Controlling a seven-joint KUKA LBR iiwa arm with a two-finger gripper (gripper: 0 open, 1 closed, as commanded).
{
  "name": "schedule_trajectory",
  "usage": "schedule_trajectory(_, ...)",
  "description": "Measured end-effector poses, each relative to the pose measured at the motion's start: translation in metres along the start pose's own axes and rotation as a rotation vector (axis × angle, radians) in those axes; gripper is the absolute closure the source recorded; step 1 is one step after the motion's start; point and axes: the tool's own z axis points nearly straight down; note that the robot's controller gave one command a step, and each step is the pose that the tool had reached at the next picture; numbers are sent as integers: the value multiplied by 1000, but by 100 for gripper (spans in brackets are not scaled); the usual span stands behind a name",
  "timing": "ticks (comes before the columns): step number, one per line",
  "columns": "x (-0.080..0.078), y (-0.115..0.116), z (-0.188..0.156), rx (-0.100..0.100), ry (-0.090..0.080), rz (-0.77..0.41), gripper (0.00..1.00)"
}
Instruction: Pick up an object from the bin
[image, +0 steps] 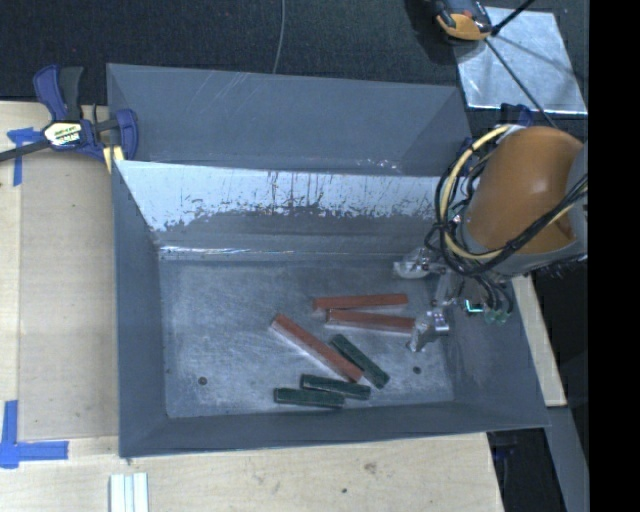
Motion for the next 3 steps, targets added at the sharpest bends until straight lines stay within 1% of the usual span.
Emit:
schedule_trajectory(1, -2, 0, -4, 1, -8, -2, 0)
schedule_trajectory(2, -33, -25, 74, 0, -16, 135, 100)
schedule_trajectory(3, -37, -25, 75, 2, -36, 136, 0)
